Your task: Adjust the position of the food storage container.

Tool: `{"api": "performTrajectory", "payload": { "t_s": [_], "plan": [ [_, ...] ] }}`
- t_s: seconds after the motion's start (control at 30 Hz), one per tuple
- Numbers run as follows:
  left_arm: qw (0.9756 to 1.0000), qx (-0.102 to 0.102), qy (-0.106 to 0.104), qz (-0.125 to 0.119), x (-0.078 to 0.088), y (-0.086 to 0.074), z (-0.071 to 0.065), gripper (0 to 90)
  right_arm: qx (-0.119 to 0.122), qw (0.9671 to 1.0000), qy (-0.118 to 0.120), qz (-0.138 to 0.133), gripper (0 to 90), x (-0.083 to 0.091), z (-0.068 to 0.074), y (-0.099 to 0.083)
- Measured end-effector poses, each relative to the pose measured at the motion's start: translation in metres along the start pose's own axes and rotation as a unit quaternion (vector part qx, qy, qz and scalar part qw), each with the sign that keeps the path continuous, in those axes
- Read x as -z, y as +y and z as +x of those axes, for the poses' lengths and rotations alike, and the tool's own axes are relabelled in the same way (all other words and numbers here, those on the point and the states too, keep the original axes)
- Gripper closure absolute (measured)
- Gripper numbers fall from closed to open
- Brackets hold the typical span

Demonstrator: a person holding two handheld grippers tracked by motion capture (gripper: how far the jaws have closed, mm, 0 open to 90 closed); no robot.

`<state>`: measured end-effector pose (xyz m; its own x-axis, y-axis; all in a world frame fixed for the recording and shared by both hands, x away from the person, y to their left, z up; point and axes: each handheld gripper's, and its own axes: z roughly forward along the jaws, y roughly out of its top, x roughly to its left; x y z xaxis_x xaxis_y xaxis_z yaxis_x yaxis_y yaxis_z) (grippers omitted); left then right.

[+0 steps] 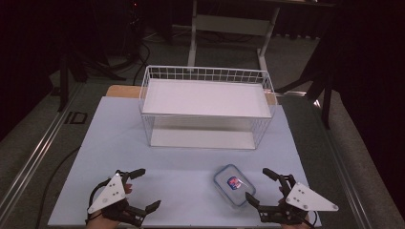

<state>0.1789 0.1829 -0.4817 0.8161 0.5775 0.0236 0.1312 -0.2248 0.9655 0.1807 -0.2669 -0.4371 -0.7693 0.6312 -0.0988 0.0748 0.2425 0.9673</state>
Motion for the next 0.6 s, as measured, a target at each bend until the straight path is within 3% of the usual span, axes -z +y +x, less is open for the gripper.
{"api": "performTrajectory", "payload": {
  "t_s": [0.07, 0.23, 0.37, 0.47, 0.5, 0.57, 0.6],
  "plan": [
    [1.0, -0.003, -0.001, 0.002, 0.0, 0.0, -0.001, 0.5, -0.008, 0.9999, 0.007, -0.011, 12.8, 0.002, 0.002, 0.003],
    [1.0, -0.004, -0.003, 0.001, -0.001, 0.001, -0.003, 0.5, 0.01, 0.9999, -0.002, -0.008, 12.8, 0.003, 0.008, 0.008],
    [0.9999, -0.004, -0.006, 0.007, -0.002, 0.0, -0.002, 0.5, -0.004, 0.9992, 0.038, 0.006, 13.1, -0.002, 0.008, 0.012],
    [0.9999, -0.003, -0.007, 0.008, -0.003, 0.0, -0.001, 0.5, -0.005, 0.9992, 0.035, 0.019, 16.0, -0.005, 0.01, 0.012],
    [1.0, -0.003, -0.005, 0.007, -0.003, 0.0, -0.001, 0.5, -0.006, 0.9987, 0.043, 0.028, 17.1, -0.007, 0.01, 0.01],
    [1.0, -0.003, -0.006, 0.006, -0.002, 0.0, -0.002, 0.5, -0.015, 0.9968, 0.061, 0.05, 33.1, -0.007, 0.01, 0.004],
    [1.0, -0.003, -0.006, 0.006, -0.003, 0.0, -0.002, 0.5, -0.015, 0.9968, 0.061, 0.05, 33.1, -0.007, 0.01, 0.004]
  ]
}}
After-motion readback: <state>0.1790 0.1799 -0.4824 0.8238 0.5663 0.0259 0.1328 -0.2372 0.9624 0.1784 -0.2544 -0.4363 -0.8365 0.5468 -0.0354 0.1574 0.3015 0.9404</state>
